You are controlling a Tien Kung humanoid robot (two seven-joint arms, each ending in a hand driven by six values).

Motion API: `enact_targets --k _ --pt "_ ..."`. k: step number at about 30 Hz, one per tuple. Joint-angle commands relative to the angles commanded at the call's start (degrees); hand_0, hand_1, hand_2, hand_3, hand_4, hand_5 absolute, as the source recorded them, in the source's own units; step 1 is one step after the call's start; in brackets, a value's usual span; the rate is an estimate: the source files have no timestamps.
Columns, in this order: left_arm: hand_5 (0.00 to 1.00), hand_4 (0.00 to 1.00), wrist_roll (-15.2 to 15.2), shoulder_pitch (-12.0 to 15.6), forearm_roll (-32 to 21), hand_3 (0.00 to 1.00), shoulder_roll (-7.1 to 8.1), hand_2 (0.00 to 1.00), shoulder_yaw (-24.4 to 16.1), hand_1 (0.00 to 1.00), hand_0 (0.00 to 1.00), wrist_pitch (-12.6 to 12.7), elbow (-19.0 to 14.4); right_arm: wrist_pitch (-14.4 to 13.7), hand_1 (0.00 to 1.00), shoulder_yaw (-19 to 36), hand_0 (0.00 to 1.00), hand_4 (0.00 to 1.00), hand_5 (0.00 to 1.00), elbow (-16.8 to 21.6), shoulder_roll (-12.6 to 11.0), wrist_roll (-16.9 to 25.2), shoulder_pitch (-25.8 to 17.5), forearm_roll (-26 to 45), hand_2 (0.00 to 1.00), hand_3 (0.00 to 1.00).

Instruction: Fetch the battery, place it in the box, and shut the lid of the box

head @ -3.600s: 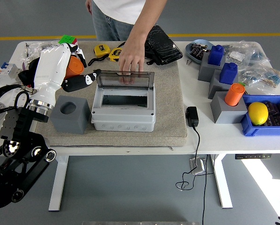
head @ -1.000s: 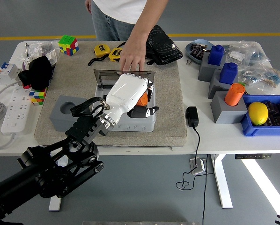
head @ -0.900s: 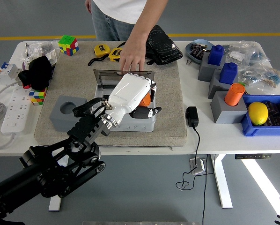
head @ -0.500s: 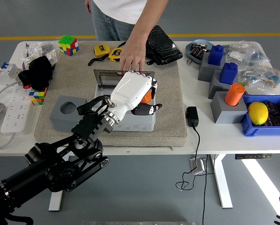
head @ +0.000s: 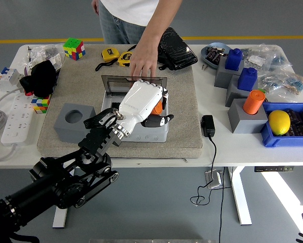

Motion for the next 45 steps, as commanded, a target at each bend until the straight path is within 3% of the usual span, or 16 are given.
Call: enact_targets --k 5,6,16,41,42,45 --pt "0.136 0.754 -0.51 -0.09 0.00 0.102 0.16 0.095 0.09 0.055 0.084 -0.79 0.05 0.00 0.788 -0.23 0.841 0.998 0.998 0.00 -0.13 -0.04 0.02 0.21 0.762 0.794" --pt "0.193 0.914 -0.65 -0.05 0.00 0.122 0.22 0.110 0.17 0.076 0.111 -1.07 0.19 -0.01 0.784 -0.23 0.841 0.998 0.998 0.00 -0.17 -0.05 0.01 0.23 0.762 0.794" --pt "0.213 0.932 -1.53 0.16 0.00 0.130 0.16 0.120 0.76 0.090 0.125 -1.15 2.01 -0.02 0.784 -0.48 0.840 0.998 0.998 0.00 -0.22 -0.12 -0.13 0.33 0.762 0.794" --pt "0.225 0.919 -1.76 -0.05 0.00 0.168 0.32 0.149 0.43 0.118 0.141 -2.86 2.21 0.02 0.779 -0.42 0.837 0.998 0.998 0.00 -0.30 -0.21 -0.12 0.53 0.761 0.793" --pt "0.282 0.975 -1.84 -0.04 0.00 0.273 0.32 0.257 0.42 0.235 0.169 -2.93 2.23 0.01 0.779 -0.42 0.837 0.998 0.998 0.00 -0.30 -0.21 -0.11 0.54 0.760 0.794" --pt "0.282 0.975 -1.94 0.00 0.00 0.273 0.28 0.257 0.40 0.235 0.169 -3.13 2.21 0.02 0.779 -0.49 0.837 0.998 0.998 0.00 -0.29 -0.18 -0.12 0.64 0.760 0.794"
